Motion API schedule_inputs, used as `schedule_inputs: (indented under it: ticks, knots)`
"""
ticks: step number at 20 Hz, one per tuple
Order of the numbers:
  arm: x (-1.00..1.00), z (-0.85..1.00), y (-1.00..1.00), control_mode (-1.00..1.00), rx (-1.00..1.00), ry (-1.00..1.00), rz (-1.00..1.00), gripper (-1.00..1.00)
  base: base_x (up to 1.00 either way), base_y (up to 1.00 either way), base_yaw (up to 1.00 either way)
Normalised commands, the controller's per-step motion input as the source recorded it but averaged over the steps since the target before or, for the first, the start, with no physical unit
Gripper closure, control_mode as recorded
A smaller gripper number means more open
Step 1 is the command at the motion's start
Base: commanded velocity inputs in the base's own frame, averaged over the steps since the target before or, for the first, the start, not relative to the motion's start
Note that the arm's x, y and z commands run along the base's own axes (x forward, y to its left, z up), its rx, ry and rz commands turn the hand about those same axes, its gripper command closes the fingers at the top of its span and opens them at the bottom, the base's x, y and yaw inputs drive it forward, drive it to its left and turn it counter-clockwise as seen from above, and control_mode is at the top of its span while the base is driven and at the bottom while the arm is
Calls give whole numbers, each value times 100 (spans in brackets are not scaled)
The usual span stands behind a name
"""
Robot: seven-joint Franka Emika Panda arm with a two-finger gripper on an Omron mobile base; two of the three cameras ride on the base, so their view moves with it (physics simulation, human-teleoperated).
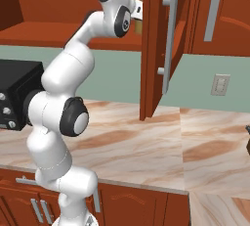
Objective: Move the condiment bottle and oil and vinegar bottle from the cabinet to the dining counter.
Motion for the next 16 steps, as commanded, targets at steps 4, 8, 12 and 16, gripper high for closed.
schedule_inputs:
  ticks: [4, 8, 12, 16]
  knots:
    - [0, 0, -4, -100, 4, -4, -2, 100, 0, 0, 0]
    - [-23, 0, 1, -100, 5, -13, 0, 100, 0, 0, 0]
    - [-55, -1, 22, -100, 6, -20, -1, 100, 0, 0, 0]
    - [-57, 0, 37, -100, 0, -17, -1, 100, 0, 0, 0]
